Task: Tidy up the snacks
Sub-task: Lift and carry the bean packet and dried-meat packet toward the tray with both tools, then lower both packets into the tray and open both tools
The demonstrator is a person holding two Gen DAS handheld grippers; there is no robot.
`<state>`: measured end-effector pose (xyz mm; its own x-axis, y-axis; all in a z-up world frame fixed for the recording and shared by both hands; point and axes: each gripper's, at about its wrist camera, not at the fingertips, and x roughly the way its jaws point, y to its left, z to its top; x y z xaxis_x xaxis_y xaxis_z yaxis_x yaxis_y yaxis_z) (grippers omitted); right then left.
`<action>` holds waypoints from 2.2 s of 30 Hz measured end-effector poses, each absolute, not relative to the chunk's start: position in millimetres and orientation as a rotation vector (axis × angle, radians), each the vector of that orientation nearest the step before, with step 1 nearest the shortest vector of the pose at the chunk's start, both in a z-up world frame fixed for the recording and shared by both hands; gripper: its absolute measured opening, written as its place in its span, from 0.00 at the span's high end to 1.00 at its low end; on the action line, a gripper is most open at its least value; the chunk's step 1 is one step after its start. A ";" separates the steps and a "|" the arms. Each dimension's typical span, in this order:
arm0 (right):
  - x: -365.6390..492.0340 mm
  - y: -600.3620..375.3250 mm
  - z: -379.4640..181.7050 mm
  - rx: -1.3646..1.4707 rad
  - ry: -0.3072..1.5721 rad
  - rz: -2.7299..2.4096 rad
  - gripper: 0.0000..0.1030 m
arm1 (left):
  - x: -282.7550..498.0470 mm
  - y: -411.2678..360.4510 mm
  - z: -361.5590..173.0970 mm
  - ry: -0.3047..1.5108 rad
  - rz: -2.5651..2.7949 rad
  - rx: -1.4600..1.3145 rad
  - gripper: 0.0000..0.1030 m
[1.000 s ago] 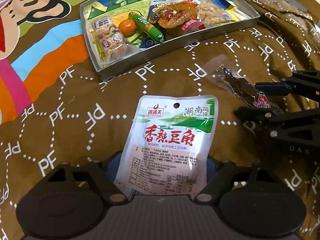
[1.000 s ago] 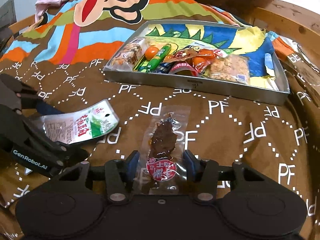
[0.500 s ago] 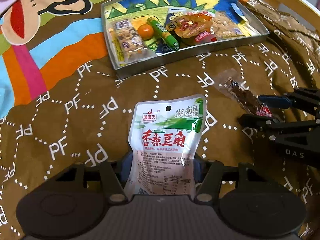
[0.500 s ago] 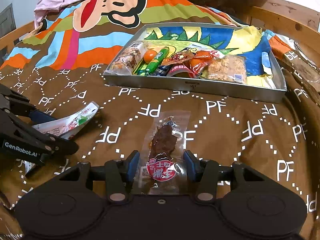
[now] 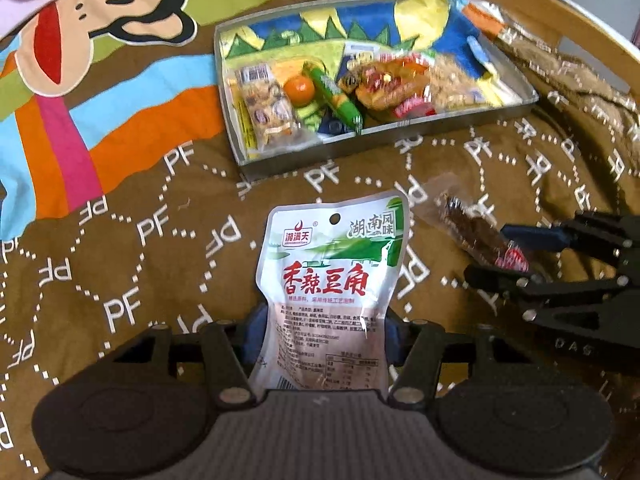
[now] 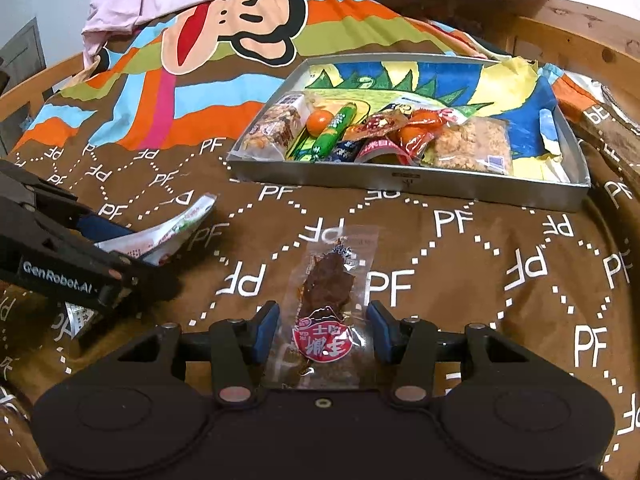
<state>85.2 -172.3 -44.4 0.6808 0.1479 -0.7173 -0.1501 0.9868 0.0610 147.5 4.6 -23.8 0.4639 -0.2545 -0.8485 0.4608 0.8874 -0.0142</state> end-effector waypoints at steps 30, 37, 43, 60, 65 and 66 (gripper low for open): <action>97.3 -167.0 -12.3 -0.210 0.537 0.054 0.58 | 214.0 -6.2 24.9 0.812 -0.448 0.019 0.41; 157.9 -205.7 0.6 -0.116 0.454 -0.032 0.58 | 272.5 -30.8 26.1 0.773 -0.466 0.001 0.40; 203.1 -239.1 -11.2 0.003 0.447 -0.090 0.57 | 314.3 -56.3 9.4 0.794 -0.451 0.006 0.40; 227.8 -259.3 -46.1 0.087 0.492 -0.123 0.51 | 337.2 -92.8 -18.2 0.804 -0.389 0.085 0.30; 223.0 -262.1 -38.4 0.102 0.488 -0.132 0.38 | 328.3 -94.7 -10.7 0.778 -0.378 0.102 0.18; 220.7 -263.4 -35.2 0.112 0.482 -0.131 0.36 | 326.6 -94.9 -8.3 0.777 -0.374 0.106 0.17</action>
